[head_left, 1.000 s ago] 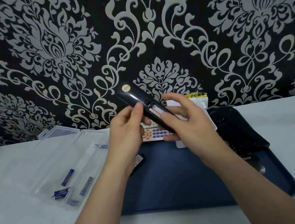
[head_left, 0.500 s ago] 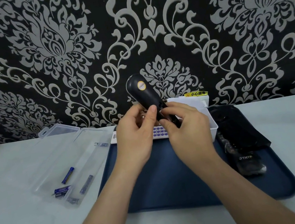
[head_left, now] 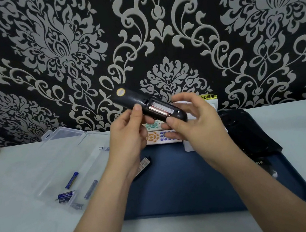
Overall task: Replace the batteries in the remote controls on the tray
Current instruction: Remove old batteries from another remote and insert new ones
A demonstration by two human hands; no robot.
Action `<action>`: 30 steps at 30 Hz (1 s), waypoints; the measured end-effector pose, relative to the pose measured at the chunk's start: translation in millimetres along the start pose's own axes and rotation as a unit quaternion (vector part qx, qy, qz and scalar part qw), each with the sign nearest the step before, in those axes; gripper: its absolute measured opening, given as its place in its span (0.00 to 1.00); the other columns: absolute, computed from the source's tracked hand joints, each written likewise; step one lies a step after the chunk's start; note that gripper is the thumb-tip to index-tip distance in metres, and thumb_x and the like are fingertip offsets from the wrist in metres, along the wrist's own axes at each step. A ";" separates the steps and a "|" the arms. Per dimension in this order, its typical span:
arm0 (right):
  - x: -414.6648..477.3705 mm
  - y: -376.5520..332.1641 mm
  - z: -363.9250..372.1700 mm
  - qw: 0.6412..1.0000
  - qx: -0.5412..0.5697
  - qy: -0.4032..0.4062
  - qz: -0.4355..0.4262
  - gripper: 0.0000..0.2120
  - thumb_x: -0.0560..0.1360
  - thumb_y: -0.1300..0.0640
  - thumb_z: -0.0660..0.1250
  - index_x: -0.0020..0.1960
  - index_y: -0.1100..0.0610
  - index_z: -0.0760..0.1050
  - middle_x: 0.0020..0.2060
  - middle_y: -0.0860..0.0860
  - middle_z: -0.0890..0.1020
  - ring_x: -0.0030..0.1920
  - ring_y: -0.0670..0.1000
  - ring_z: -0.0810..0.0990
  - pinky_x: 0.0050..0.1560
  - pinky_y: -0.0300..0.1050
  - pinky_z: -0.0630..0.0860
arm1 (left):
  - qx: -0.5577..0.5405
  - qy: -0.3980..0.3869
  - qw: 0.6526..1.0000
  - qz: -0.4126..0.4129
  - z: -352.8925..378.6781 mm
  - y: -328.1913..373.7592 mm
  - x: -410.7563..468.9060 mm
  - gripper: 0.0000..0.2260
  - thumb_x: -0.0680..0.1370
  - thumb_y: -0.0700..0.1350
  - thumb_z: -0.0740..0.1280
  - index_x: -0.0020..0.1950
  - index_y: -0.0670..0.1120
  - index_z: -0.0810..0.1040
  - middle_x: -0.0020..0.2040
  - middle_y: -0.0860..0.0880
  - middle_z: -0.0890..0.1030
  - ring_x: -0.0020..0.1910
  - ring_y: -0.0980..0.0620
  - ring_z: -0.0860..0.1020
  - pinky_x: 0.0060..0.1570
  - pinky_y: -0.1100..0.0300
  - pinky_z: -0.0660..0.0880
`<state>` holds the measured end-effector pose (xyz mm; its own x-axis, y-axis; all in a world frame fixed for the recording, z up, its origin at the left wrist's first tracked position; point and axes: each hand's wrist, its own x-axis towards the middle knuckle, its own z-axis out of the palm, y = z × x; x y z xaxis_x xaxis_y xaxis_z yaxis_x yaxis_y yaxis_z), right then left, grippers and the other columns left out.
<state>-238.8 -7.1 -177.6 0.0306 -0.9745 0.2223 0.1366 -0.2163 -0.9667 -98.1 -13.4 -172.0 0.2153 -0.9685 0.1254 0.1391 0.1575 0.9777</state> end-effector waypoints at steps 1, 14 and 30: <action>-0.2 -2.3 -0.7 0.999 0.045 0.003 0.028 0.16 0.75 0.71 0.67 0.59 0.56 0.74 0.55 0.54 0.81 0.44 0.54 0.86 0.46 0.43 0.83 | 0.024 -0.003 1.000 -0.016 -2.2 1.5 0.4 0.14 0.82 0.47 0.60 0.39 0.43 0.77 0.32 0.49 0.77 0.21 0.59 0.62 0.19 0.68 0.57; 5.5 -1.4 -7.2 0.999 -0.003 -0.053 0.003 0.15 0.76 0.70 0.67 0.61 0.60 0.76 0.47 0.56 0.83 0.44 0.49 0.83 0.47 0.39 0.81 | 0.441 -0.022 0.860 0.254 -6.3 1.7 -10.0 0.04 0.73 0.50 0.67 0.43 0.55 0.82 0.32 0.56 0.75 0.33 0.58 0.73 0.35 0.63 0.69; -1.4 3.5 3.9 0.966 -0.201 -0.105 -0.127 0.20 0.73 0.67 0.71 0.55 0.44 0.77 0.47 0.47 0.84 0.49 0.48 0.83 0.55 0.48 0.80 | 0.234 -0.027 0.971 0.040 -12.1 11.8 -4.6 0.10 0.67 0.39 0.71 0.39 0.48 0.70 0.23 0.58 0.69 0.25 0.57 0.64 0.27 0.64 0.62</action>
<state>-234.5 -6.3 -180.8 0.2524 -0.8621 0.4395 -0.2275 -0.4943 -0.8390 -85.8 -4.9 -163.1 0.1553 -0.9675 0.1997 -0.3324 0.1392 0.9328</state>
